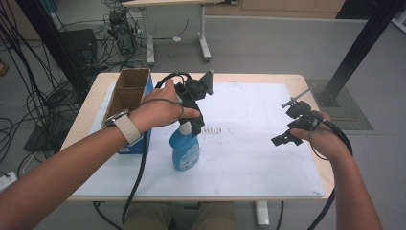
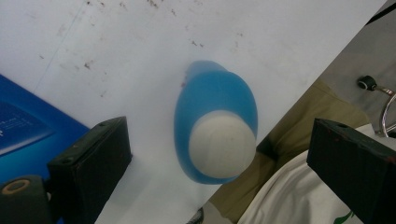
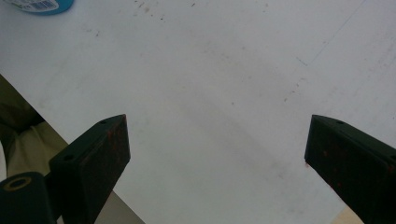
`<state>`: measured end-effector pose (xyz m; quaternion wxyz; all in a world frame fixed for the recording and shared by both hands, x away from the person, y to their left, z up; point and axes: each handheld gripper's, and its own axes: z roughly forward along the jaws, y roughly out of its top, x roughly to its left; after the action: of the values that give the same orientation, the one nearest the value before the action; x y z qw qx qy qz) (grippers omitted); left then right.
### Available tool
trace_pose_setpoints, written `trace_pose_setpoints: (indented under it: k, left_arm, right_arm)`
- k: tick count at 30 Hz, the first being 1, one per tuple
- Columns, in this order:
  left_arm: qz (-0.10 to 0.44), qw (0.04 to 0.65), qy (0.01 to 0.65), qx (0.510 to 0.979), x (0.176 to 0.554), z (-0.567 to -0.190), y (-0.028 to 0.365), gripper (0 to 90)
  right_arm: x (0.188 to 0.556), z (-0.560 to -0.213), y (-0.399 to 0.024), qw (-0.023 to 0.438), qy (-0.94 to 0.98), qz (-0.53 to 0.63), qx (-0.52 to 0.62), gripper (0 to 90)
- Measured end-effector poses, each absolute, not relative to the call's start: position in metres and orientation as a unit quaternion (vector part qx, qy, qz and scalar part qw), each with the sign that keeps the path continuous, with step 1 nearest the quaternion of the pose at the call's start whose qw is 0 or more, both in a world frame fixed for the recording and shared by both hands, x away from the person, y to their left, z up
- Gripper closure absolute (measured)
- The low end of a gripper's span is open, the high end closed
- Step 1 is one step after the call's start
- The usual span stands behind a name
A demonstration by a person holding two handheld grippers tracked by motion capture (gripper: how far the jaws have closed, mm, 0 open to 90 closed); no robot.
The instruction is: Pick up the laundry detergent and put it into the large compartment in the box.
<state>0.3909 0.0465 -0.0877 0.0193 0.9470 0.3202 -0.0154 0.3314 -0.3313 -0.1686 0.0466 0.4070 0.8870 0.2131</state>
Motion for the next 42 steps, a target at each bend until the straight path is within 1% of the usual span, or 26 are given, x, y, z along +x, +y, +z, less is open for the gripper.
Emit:
trace_pose_setpoints:
  k: [42]
  left_arm:
    - [-0.012,0.008,0.326,0.945,0.385,-0.119,0.044,7.8]
  right_arm:
    - [0.333,-0.171,-0.33,0.042,0.887,0.215,0.407,6.8]
